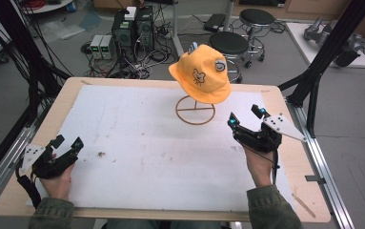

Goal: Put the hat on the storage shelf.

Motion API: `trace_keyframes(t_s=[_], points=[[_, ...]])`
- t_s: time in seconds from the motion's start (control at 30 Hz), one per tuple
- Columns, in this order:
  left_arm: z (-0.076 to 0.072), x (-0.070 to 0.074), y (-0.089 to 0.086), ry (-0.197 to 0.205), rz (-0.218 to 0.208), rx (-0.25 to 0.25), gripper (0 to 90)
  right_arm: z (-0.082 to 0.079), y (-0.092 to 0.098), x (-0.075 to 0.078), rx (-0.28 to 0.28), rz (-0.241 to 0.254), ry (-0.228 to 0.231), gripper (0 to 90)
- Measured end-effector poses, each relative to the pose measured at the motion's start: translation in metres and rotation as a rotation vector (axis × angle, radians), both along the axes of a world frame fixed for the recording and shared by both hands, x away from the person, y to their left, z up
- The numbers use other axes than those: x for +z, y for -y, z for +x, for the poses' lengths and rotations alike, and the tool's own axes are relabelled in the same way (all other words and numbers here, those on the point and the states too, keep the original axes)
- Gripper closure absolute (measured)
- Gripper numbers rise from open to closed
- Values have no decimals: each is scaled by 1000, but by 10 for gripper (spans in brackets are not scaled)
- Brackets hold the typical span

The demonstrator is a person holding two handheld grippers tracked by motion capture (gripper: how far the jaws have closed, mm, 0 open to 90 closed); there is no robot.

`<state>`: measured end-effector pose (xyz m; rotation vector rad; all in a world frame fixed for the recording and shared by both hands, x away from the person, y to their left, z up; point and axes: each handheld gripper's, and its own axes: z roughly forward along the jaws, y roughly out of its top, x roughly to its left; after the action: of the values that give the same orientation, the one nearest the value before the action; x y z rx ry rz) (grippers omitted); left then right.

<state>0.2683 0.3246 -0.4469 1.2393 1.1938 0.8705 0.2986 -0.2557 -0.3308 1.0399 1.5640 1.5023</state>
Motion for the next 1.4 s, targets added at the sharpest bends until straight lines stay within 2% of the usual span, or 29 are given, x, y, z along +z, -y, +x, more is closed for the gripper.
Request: trace_keyframes(t_s=[0.13, 0.17, 0.23, 0.3, 0.53, 0.63, 0.9, 1.0, 1.07, 1.17, 1.23, 1.27, 1.33, 1.4], points=[[0, 0, -1, -2, -4, 1, 261, -8, 4, -5, -11, -32, -8, 163], [0, 0, -1, -3, -4, 1, 261, -10, 5, -6, -14, -40, -25, 154], [0, 0, -1, -3, -4, 1, 261, -14, 7, -9, -22, -42, -3, 154], [0, 0, 0, -2, -5, 1, 261, -17, 10, -13, -30, -48, -1, 154], [0, 0, -1, 0, -9, 5, 261, -26, 25, -28, -66, -32, -42, 149], [0, 0, -1, -2, -8, 6, 261, -29, 30, -37, -83, -49, -51, 145], [0, 0, -1, -2, -8, 7, 261, -31, 44, -68, -153, -42, -125, 120], [0, 0, -1, -2, -10, 7, 261, -32, 47, -80, -184, -54, -135, 119], [0, 0, -1, -3, -10, 6, 261, -32, 49, -87, -201, -58, -158, 118], [0, -1, -1, -5, -10, 5, 261, -35, 54, -99, -229, -34, -177, 118], [1, -1, -2, -7, -11, 5, 261, -35, 54, -102, -246, -52, -214, 118], [1, -1, -1, -7, -12, 4, 261, -35, 54, -102, -257, -63, -215, 118], [2, -1, -2, -11, -10, 0, 261, -39, 52, -103, -264, -62, -180, 118], [2, -1, -1, -11, -8, 0, 261, -41, 51, -104, -266, -74, -171, 118]])
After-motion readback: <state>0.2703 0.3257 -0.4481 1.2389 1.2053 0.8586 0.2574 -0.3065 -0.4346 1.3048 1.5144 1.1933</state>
